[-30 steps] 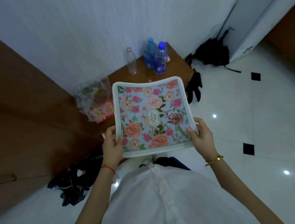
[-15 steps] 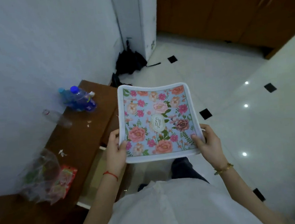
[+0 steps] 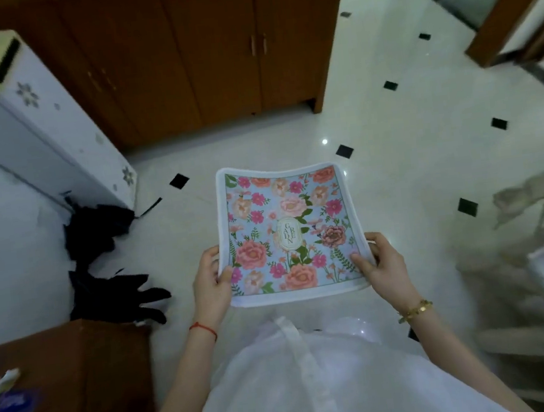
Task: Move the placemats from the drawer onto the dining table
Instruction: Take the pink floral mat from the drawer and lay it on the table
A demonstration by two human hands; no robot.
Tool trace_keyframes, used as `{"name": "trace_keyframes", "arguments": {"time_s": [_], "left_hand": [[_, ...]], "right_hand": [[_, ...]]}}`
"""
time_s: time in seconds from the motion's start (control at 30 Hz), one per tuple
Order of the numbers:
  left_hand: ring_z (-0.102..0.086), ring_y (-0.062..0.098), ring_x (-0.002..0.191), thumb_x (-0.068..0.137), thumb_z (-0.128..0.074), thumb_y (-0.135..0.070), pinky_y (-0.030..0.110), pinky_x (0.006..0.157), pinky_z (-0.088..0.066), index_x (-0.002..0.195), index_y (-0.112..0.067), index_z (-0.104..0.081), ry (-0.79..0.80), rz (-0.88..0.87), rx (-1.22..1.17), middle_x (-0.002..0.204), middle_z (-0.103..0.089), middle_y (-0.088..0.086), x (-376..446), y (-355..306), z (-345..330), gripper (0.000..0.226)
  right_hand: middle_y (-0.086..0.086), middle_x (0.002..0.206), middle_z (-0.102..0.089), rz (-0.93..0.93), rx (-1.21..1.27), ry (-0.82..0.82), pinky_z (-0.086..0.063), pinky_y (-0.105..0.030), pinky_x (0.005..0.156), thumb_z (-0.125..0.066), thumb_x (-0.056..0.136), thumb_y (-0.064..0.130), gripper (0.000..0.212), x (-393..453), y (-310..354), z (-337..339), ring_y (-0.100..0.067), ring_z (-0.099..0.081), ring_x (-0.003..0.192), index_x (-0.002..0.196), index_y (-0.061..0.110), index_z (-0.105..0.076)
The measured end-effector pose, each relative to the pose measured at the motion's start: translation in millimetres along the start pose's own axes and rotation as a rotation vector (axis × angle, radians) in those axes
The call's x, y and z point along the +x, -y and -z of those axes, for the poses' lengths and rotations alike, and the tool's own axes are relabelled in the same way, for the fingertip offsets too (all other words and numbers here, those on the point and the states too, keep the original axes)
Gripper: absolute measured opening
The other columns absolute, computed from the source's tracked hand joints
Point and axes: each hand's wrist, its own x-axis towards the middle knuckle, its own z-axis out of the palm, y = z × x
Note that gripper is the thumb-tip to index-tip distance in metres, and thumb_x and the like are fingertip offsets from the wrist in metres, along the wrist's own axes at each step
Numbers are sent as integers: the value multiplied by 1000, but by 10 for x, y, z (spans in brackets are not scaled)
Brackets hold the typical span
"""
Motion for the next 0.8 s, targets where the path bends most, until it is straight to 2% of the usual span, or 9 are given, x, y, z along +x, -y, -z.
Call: {"name": "trace_keyframes", "arguments": {"time_s": [0.07,0.23,0.33,0.47,0.63,0.7,0.8], "left_hand": [[-66,11,92,93,-51,1,16,71,-55,121,-16,-48,54,-16,20,104,-66,1,305,-142,-282,34],[-68,13,95,92,-53,0,32,79,-59,120,-20,-50,199,-31,51,108,-68,2,1058,-415,-890,34],[-69,17,96,92,-54,1,31,76,-60,120,-18,-51,253,-32,53,109,-68,5,1542,-542,-1274,34],[-69,14,93,91,-53,3,28,73,-59,115,-22,-52,350,-80,69,104,-70,1,2287,-858,-1914,35],[-67,13,92,91,-51,5,24,71,-58,115,-19,-50,474,-163,115,103,-67,2,3339,-1542,-2766,34],[-68,17,94,91,-52,5,31,75,-59,117,-19,-50,547,-201,133,106,-68,6,3737,-1804,-3138,35],[-69,21,95,91,-54,3,41,78,-58,117,-21,-51,670,-218,167,107,-68,7,4184,-2152,-3741,36]], "right_hand": [[2,102,-71,-26,18,-65,-60,-33,75,-66,90,23,33,211,-56,193,-10,-70,90,117,15,-50],[3,102,-68,-108,66,-203,-59,-26,71,-65,90,20,28,672,-196,479,-9,-69,89,114,19,-50],[3,104,-69,-130,92,-267,-59,-25,72,-65,90,22,28,997,-315,608,-6,-69,89,114,20,-50],[-1,106,-69,-186,149,-363,-60,-38,76,-64,90,24,30,1629,-443,878,-13,-70,93,115,21,-49],[-2,107,-68,-193,198,-523,-59,-42,79,-64,90,21,29,2575,-331,1319,-18,-69,97,113,29,-49],[0,107,-68,-202,207,-595,-59,-44,79,-65,90,24,28,2891,-323,1500,-16,-69,96,112,33,-49],[0,105,-69,-244,214,-703,-59,-47,76,-65,90,28,30,3236,-356,1784,-15,-70,93,115,27,-49]]}}
